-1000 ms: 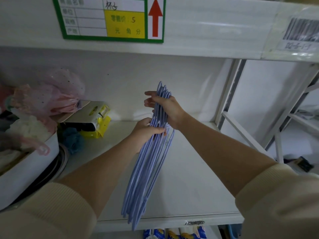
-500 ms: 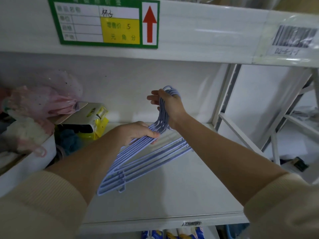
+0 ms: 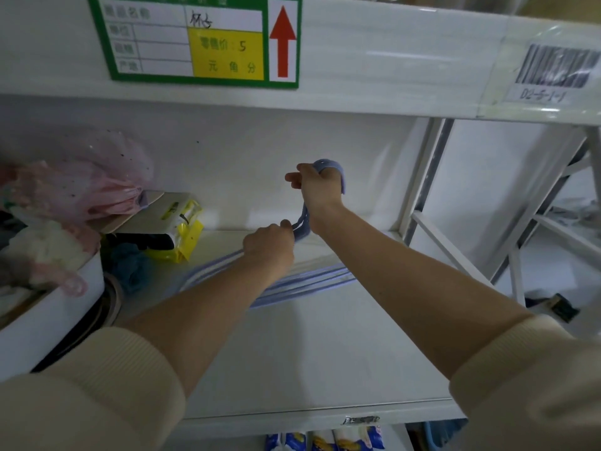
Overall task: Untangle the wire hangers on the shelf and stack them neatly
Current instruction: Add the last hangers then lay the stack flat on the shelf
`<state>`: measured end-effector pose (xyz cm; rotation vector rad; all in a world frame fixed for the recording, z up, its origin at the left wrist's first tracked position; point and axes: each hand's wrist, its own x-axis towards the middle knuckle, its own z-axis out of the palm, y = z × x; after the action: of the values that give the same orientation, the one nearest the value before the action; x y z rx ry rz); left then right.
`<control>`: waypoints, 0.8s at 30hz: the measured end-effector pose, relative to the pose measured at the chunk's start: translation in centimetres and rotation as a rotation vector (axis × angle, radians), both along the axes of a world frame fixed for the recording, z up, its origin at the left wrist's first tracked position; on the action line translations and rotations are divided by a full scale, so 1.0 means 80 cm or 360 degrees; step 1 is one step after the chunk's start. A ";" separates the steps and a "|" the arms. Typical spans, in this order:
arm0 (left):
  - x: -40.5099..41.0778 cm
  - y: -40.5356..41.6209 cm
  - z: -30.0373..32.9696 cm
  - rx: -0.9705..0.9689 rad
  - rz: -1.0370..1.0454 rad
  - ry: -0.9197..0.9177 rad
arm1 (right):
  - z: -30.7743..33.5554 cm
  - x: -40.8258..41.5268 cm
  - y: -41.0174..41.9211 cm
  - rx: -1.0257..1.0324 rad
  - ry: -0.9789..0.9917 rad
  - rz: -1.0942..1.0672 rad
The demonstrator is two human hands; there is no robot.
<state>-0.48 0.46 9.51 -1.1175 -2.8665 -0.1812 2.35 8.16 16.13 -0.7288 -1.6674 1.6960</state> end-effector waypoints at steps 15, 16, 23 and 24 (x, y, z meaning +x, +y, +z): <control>-0.030 0.001 0.013 0.0112 -0.0059 0.0178 | -0.065 0.050 0.076 0.1324 -0.0692 0.0598; -0.033 0.000 0.015 0.0124 -0.0077 0.0180 | -0.072 0.055 0.079 0.1449 -0.0859 0.0588; -0.031 0.003 0.012 0.0180 -0.0034 0.0102 | -0.081 0.055 0.097 0.2023 -0.1256 0.0375; -0.029 0.001 0.009 0.0156 -0.0027 0.0198 | -0.078 0.056 0.097 0.2058 -0.1281 0.0424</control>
<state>-2.84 0.58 10.23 -1.0950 -2.7089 -0.2410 6.83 15.92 9.88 -0.5053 -2.9296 0.0871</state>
